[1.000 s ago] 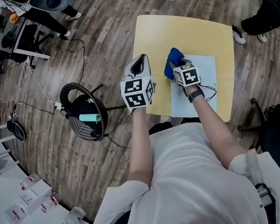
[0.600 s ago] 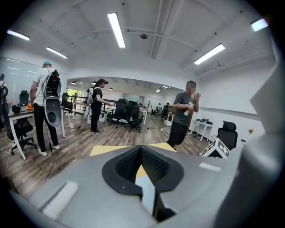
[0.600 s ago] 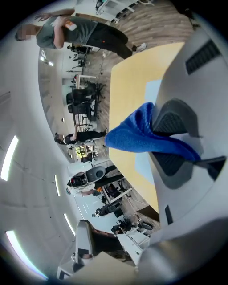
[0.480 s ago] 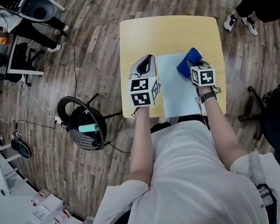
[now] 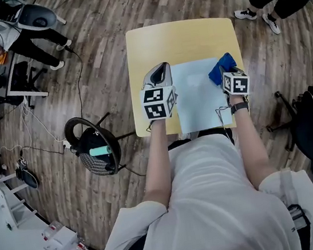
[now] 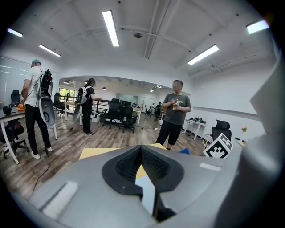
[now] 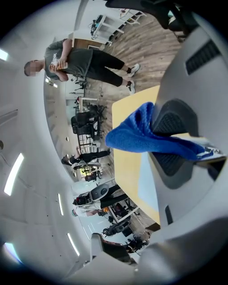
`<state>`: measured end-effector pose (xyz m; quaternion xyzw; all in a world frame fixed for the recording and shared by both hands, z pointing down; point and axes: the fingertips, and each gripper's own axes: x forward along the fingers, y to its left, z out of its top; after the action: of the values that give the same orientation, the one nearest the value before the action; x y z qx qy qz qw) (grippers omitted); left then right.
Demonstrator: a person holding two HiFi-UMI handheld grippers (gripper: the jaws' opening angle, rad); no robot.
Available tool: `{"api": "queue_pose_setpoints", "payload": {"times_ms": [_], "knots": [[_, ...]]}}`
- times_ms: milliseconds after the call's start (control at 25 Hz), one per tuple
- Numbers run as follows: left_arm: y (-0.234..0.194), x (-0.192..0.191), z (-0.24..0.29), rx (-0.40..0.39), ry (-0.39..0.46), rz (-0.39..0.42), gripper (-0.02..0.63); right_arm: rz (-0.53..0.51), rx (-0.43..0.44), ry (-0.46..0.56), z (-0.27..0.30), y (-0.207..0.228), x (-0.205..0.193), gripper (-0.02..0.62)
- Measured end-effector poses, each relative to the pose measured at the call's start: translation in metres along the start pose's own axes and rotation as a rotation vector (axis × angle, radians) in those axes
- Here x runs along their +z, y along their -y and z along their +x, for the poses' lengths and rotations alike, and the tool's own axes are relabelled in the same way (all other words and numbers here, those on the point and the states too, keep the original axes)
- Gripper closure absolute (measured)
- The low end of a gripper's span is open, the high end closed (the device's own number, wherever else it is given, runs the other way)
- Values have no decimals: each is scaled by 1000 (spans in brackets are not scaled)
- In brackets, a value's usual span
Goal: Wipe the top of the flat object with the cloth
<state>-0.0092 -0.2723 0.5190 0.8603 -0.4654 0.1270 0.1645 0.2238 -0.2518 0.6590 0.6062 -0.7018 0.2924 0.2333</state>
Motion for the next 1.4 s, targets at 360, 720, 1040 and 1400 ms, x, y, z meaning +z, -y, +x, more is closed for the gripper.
{"api": "queue_pose_setpoints", "payload": {"times_ms": [360, 720, 1040, 1400], "knots": [[-30, -1, -24, 74, 23, -31, 595, -49, 248, 84, -3, -118, 39, 529], [-64, -4, -58, 155, 43, -58, 595, -145, 474, 16, 11, -247, 18, 529], [-75, -6, -71, 183, 55, -70, 595, -193, 433, -78, 33, -245, -25, 529], [-52, -5, -52, 123, 40, -50, 595, -77, 283, -52, 23, -149, -21, 529]]}}
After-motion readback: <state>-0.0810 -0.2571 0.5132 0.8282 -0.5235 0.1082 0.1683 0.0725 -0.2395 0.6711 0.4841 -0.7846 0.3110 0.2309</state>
